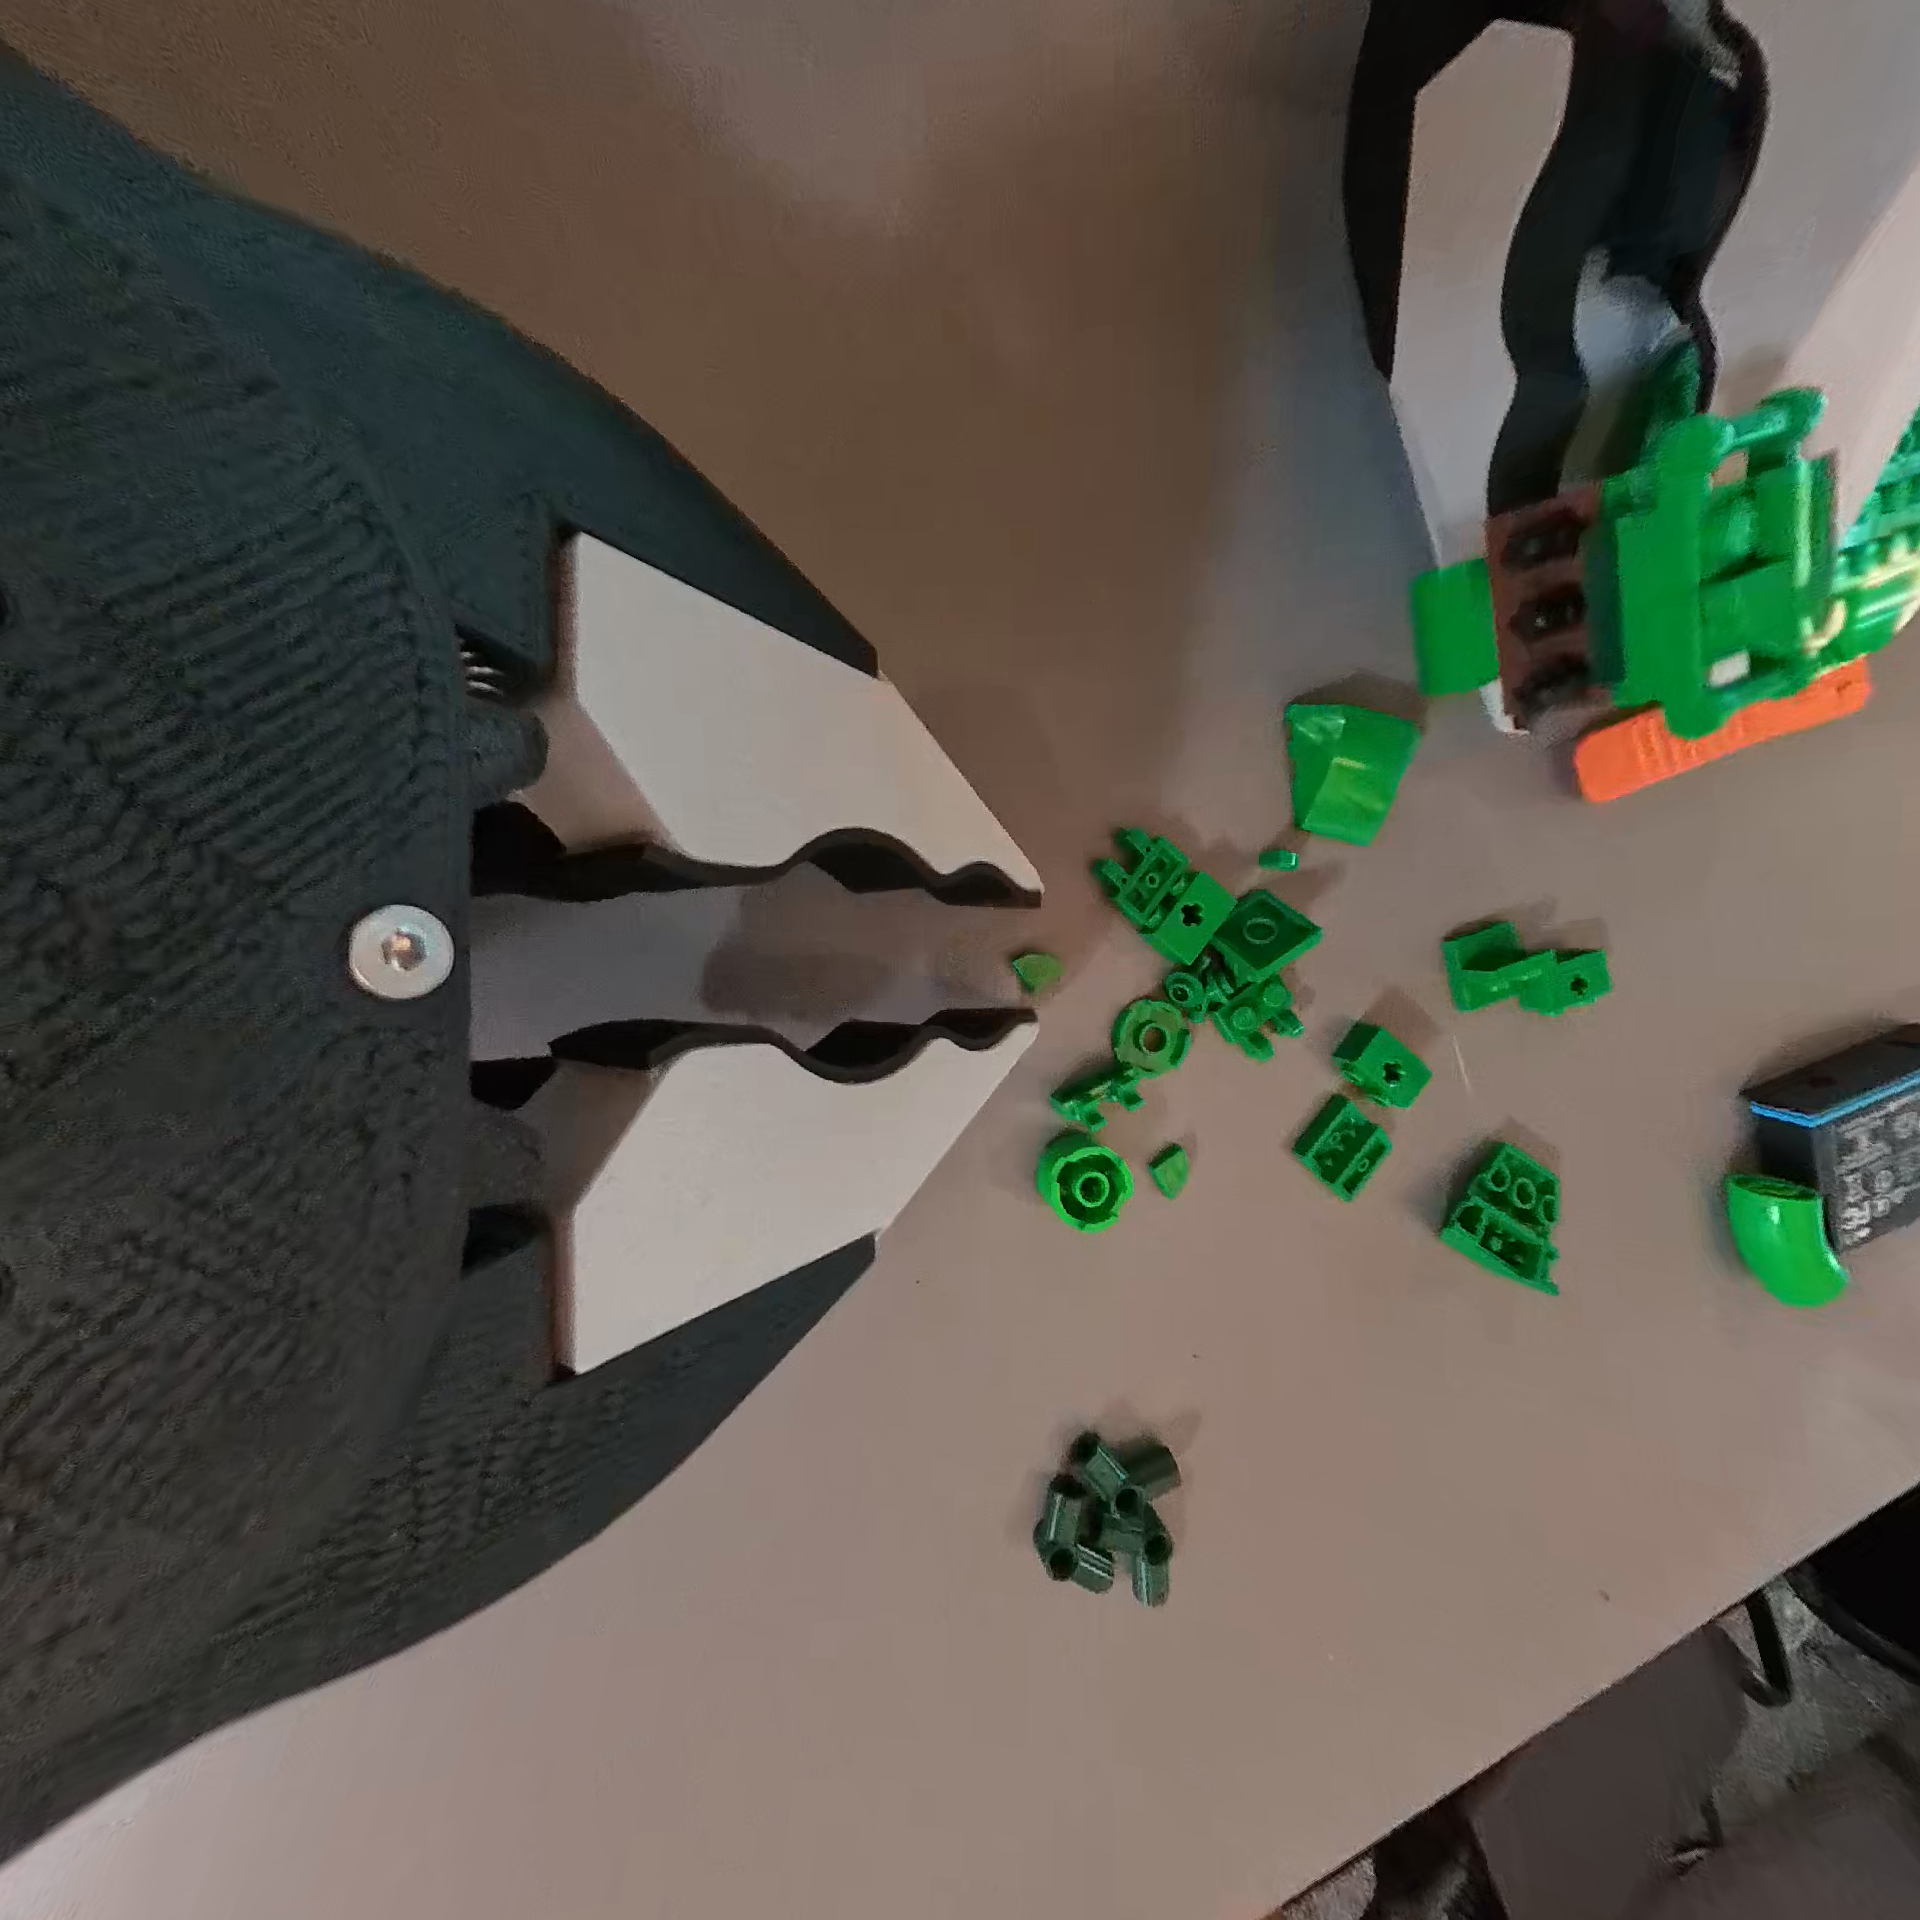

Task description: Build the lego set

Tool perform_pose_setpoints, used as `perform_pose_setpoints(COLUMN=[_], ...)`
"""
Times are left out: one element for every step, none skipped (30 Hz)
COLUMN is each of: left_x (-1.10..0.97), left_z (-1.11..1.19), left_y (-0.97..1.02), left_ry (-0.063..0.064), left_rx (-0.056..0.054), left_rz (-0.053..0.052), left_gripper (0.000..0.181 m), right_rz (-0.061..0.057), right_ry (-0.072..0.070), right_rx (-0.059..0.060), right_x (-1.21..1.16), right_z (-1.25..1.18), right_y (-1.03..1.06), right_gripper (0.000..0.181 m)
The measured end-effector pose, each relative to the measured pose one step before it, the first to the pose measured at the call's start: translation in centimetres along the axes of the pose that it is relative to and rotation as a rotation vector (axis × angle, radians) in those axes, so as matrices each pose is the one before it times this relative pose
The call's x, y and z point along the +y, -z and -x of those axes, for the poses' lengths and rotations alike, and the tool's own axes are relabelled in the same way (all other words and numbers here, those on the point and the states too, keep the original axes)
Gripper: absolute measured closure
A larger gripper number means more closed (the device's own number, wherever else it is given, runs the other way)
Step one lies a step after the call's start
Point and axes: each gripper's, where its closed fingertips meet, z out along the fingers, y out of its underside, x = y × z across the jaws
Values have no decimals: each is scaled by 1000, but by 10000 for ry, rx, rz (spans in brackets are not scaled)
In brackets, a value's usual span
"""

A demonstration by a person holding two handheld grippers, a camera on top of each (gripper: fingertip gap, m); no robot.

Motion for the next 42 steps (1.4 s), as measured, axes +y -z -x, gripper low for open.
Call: perform_pose_setpoints(left_x=[-14, -8, -21, -16, -6, -26, -17, -1, 4, -11, -1, 0, 26, 4, -48, -212, -360, -317, -345, -425, -316, -217, -180, -107, -26, 32, -7, -32, -56, -49, -38, 0, -15, -51, -44, -41, -18, -19, -21, -13, -24, -8], left_z=[-3, -7, -27, -13, 0, -2, -11, -35, -63, -61, -48, -73, -104, -105, -118, -232, -400, -328, -245, -219, -97, 24, 79, 76, 19, -18, -25, -13, 17, 18, 25, -47, 3, 42, 11, -2, -10, -12, 14, 12, -4, 0], left_y=[2, 3, 3, 2, 10, 5, 9, -8, -8, -16, -8, -13, -26, -31, -24, 15, 32, 28, 32, 54, 62, 54, 74, 54, 26, -3, -5, 16, 9, 27, 22, 1, 0, 26, 12, 16, 9, 3, 6, 16, 1, 12], left_ry=[-42, -18, -3, -11, -10, 6, 6, -10, -10, -6, -12, -12, -24, -26, -39, -72, -148, -208, -244, -186, -116, -73, -31, 1, -9, -33, -44, -24, -5, -6, -1, -6, -11, -8, -5, -14, -21, -7, 2, -1, -9, -15], left_rx=[-9, -2, 11, 5, -4, 3, 10, 15, 28, 31, 25, 36, 54, 54, 66, 118, 180, 105, 68, 59, 12, -34, -57, -40, -14, 3, 3, -5, -8, -10, -16, 22, -5, -26, -9, -3, -6, 3, -6, -3, -1, -9], left_rz=[5, 5, -10, 1, 0, -11, -4, 4, 6, 5, 4, 12, 14, 6, -27, -126, -211, -124, -115, -192, -113, -83, -95, -60, -19, 20, 5, -11, -18, -20, -27, -8, -12, -22, -24, -16, -7, -7, -7, -8, -10, -7], left_gripper=[163, 163, 163, 163, 163, 163, 163, 163, 163, 163, 163, 163, 163, 163, 163, 163, 163, 163, 163, 163, 163, 163, 162, 162, 163, 162, 163, 163, 163, 163, 163, 163, 163, 163, 163, 163, 163, 163, 163, 163, 163, 163], right_rz=[-14, -5, 0, 13, 8, 6, 17, 13, 10, 7, 23, 11, -110, -222, -307, -350, -308, -264, -238, -200, -86, 70, 174, 185, 186, 101, -20, -71, 47, 198, 224, 114, 30, 9, 16, 34, 22, 14, 8, 10, 16, 16], right_ry=[-103, -68, -22, -17, 36, 64, 52, 41, 16, 18, 37, 82, 92, 54, 61, 90, 85, 128, 153, 163, 195, 174, 197, 248, 250, 162, 5, -97, -57, 39, 98, 80, 36, 32, 50, 61, 53, 36, 49, 64, 64, 69], right_rx=[-2, 30, 18, 7, 8, 1, 24, 25, 6, -4, 12, 51, 50, -11, -95, -142, -145, -354, -496, -401, -344, -235, -111, 25, 78, 15, -140, -219, -183, -24, 70, 24, 1, 4, -2, 24, 13, 10, 13, 16, 18, 18], right_x=[-19, -29, -26, -23, 0, 1, 8, -1, -3, 9, 15, -33, -290, -571, -802, -944, -934, -905, -864, -801, -590, -320, -120, -26, 71, 33, -97, -160, 25, 244, 281, 119, 1, -8, 10, 44, 31, 4, -1, -5, 4, 6], right_z=[-20, -70, -34, -22, 22, 54, 18, -5, 8, 3, -14, -60, -30, 72, 188, 258, 251, 568, 833, 764, 721, 541, 351, 110, -40, -32, 108, 202, 194, 29, -49, 31, 45, 27, 37, -9, 21, 18, 15, 18, 29, 20], right_y=[-112, -71, -41, -18, -18, 1, 1, 7, -8, 5, 30, 106, 248, 418, 544, 621, 637, 601, 510, 394, 244, 89, -17, -69, -106, -102, -79, -45, -41, -56, -54, -15, 12, 34, 36, 28, 10, 0, -13, -17, -8, 9], right_gripper=[165, 166, 168, 169, 172, 176, 176, 176, 176, 176, 176, 176, 176, 176, 176, 176, 176, 176, 176, 176, 176, 176, 176, 176, 176, 176, 176, 176, 176, 176, 176, 176, 176, 176, 176, 176, 176, 176, 176, 176, 176, 176])
